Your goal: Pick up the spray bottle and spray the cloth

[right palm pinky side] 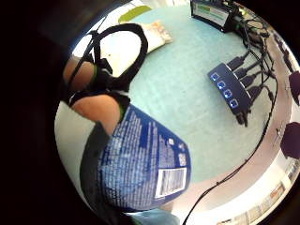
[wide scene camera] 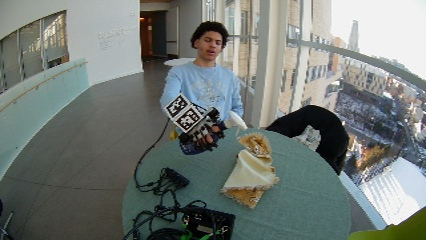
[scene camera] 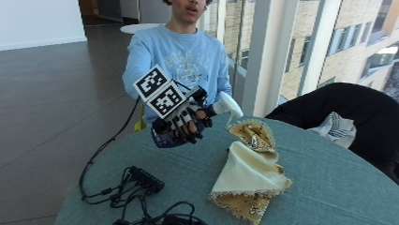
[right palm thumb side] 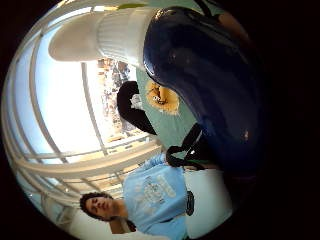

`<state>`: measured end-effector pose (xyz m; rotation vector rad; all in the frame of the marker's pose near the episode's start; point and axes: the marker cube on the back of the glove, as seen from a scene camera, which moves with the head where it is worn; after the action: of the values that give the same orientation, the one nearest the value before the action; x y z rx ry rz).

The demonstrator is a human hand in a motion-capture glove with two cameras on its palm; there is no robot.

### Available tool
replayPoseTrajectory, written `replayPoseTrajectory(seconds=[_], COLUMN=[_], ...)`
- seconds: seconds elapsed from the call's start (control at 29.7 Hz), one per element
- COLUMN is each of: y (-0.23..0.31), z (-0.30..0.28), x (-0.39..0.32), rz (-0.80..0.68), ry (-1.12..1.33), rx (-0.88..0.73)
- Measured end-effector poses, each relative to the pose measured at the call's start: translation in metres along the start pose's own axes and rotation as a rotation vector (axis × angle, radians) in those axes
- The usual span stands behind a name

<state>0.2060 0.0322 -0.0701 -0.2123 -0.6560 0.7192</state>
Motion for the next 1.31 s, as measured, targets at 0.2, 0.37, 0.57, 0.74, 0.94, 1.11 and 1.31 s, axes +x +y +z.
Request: replayPoseTrajectory(seconds=[0.2,0.37,0.57,0.74,0.94,1.11,1.31], y=[-0.005,-0.006,-0.006,-0.007,-0.007,-0.007,-0.007], z=[0.006,0.009,0.008,0.011,0.015,0.014,0.015], x=[0.003,0.0,-0.005,-0.007,-0.009,-0.01,-0.009], rz=[0.04,0.048,0.043,0.042,0.042,0.056,0.058], ry=[0.025,0.036,0.043,0.047,0.038,0.047,0.05], rx=[-0.043,-0.053,-0.052,-0.066,-0.078,-0.064,-0.068])
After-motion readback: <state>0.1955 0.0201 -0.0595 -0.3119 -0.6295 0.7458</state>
